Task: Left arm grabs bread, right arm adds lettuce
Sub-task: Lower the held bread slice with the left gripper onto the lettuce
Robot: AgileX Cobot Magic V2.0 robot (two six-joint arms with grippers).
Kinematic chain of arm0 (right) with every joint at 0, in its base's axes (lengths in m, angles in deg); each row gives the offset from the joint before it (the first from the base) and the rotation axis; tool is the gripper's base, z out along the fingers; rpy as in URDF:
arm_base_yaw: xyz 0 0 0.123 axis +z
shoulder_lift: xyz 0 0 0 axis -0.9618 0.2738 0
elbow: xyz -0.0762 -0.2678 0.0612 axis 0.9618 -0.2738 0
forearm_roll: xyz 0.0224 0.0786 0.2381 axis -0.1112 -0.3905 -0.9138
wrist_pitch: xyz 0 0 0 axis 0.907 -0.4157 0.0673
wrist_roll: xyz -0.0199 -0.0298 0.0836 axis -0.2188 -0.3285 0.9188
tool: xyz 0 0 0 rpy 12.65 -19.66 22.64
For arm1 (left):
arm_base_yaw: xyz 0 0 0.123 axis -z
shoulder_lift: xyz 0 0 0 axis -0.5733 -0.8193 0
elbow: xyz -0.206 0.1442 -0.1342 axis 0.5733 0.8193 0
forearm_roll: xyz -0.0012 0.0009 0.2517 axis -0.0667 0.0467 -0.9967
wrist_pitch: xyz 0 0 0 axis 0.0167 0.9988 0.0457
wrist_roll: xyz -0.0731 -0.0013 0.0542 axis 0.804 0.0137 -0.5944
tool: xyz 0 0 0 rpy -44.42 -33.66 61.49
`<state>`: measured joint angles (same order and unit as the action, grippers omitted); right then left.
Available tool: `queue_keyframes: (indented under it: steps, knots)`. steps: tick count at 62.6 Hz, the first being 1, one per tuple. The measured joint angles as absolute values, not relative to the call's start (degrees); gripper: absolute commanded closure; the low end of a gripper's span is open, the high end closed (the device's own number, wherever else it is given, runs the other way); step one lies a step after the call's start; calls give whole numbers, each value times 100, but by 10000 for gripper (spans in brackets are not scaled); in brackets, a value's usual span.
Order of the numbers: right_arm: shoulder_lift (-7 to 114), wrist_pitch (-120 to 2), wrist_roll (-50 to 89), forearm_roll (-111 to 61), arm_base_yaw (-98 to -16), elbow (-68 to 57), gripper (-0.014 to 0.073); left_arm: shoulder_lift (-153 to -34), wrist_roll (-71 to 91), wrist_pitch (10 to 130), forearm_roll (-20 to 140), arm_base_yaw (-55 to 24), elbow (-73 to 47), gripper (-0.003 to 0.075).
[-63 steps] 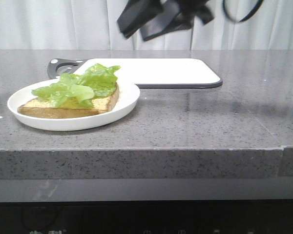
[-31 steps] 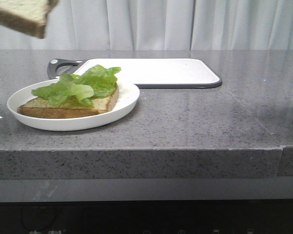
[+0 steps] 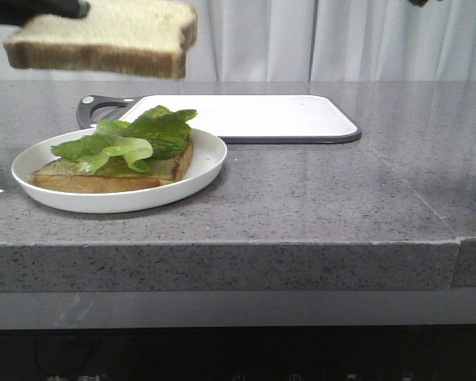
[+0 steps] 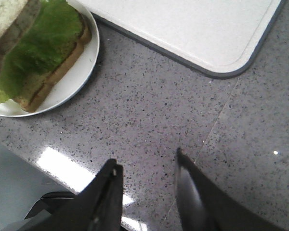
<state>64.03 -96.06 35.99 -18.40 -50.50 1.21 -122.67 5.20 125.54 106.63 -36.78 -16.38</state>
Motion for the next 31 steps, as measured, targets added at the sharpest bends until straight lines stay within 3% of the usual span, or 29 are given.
queue_keyframes:
  steps: [31]
  knots:
    - [6403,-9533,3611,-1818,-5050,45,303,-12704,460,12296,10169,-3678,-1638,741]
